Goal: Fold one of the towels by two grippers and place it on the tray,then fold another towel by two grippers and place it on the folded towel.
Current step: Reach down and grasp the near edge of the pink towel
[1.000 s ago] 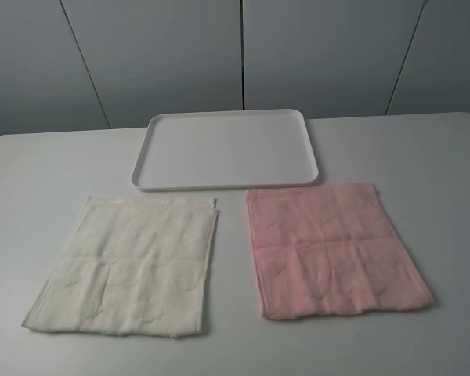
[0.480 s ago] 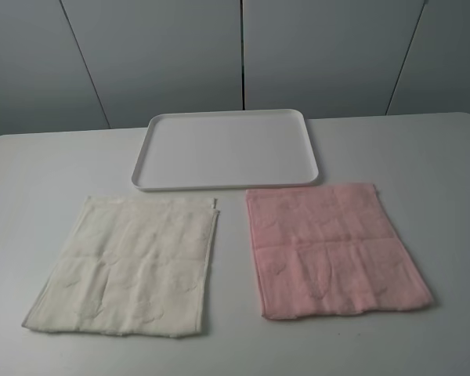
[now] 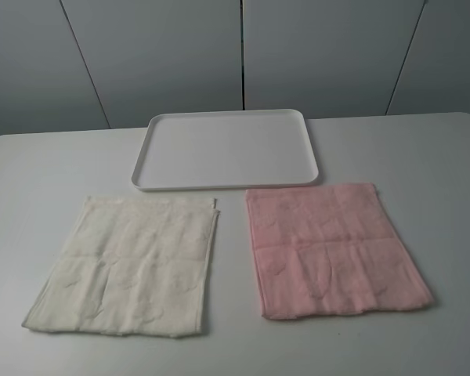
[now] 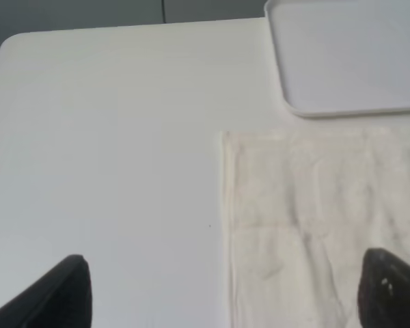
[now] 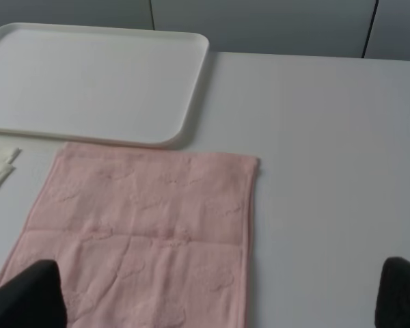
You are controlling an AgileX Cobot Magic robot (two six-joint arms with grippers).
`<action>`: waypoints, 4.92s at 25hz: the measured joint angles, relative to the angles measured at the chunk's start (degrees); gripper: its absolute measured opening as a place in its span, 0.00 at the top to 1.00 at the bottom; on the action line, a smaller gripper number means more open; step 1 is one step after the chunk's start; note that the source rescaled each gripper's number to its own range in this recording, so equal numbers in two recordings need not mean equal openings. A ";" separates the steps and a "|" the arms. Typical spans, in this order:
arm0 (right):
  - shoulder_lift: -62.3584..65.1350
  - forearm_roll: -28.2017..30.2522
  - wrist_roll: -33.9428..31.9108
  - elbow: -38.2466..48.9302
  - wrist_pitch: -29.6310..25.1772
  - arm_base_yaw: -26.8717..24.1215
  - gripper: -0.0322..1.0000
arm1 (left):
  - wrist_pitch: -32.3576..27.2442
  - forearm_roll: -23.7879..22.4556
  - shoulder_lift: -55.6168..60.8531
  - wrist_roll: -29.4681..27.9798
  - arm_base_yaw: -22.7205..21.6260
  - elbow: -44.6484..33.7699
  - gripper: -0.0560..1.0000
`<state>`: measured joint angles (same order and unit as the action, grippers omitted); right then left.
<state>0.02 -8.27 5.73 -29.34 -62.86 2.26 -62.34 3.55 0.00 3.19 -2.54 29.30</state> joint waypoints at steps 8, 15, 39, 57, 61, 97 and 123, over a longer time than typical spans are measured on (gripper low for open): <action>0.00 -1.37 0.00 0.00 0.00 0.00 0.02 | 0.00 0.00 0.00 0.00 1.87 0.00 0.00; 0.00 -2.79 0.00 0.00 0.12 0.00 0.02 | 0.00 0.00 0.00 0.00 2.81 0.00 0.00; -25.75 -5.83 11.26 -9.05 7.82 0.00 0.00 | 11.53 16.28 -44.92 23.17 2.93 19.64 0.00; -63.14 6.35 24.96 -18.34 11.25 8.76 0.00 | 20.05 20.98 -85.31 43.10 27.79 37.58 0.00; -67.24 11.18 26.48 -18.34 11.25 10.40 0.00 | 20.38 17.42 -91.86 43.10 35.25 41.26 0.00; -72.90 13.58 58.79 2.73 25.96 10.64 0.00 | 23.30 0.45 -117.01 36.29 62.65 44.07 0.00; -80.59 13.48 59.71 2.73 27.93 10.74 0.00 | 25.10 0.42 -120.83 34.56 65.17 44.07 0.00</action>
<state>-80.57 5.21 65.44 -26.61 -34.93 13.01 -37.25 3.97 -120.83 37.76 62.64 73.37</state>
